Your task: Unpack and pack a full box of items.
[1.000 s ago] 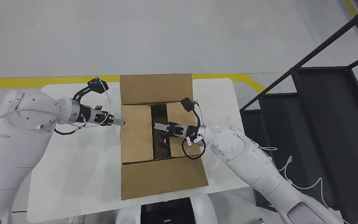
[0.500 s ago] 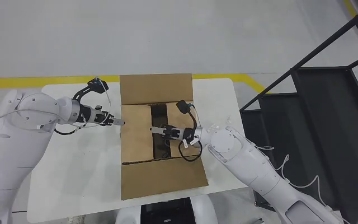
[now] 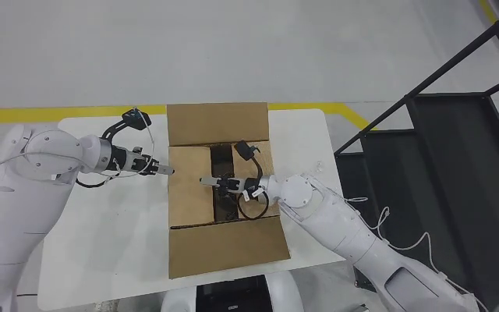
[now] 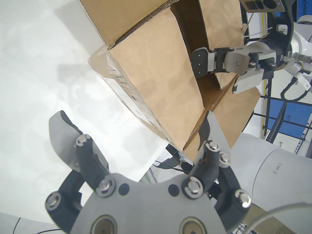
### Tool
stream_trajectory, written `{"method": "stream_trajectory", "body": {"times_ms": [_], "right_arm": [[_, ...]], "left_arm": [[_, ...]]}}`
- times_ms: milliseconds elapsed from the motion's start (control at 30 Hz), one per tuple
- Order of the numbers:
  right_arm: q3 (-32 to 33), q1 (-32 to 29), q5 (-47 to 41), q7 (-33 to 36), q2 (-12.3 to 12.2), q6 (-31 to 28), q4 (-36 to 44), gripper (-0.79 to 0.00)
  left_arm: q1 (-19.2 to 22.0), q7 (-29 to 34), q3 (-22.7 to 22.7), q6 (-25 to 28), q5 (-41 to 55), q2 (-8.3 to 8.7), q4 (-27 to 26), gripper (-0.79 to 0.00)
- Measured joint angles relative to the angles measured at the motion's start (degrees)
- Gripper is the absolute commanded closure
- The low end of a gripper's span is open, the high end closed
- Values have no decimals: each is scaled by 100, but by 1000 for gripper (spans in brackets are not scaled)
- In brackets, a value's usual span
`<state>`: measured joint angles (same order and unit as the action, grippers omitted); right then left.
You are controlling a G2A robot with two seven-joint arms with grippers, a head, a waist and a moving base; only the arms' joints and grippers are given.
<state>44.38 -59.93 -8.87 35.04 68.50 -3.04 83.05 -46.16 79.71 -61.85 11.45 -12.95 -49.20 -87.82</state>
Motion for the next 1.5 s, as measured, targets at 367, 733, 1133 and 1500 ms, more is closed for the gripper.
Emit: {"method": "stream_trajectory", "body": {"times_ms": [367, 733, 1133, 1500], "right_arm": [[-520, 310, 4, 440, 249, -324, 61, -785], [-247, 204, 111, 507, 228, -603, 678, -785], [-380, 410, 69, 542, 371, -740, 927, -785], [-1208, 1033, 20, 414, 838, -834, 422, -785]], "left_arm": [[0, 0, 0, 0, 0, 0, 0, -785], [0, 0, 0, 0, 0, 0, 0, -785], [-655, -112, -1504, 840, 3424, 159, 588, -785], [-613, 615, -1465, 251, 4912, 141, 564, -785]]}}
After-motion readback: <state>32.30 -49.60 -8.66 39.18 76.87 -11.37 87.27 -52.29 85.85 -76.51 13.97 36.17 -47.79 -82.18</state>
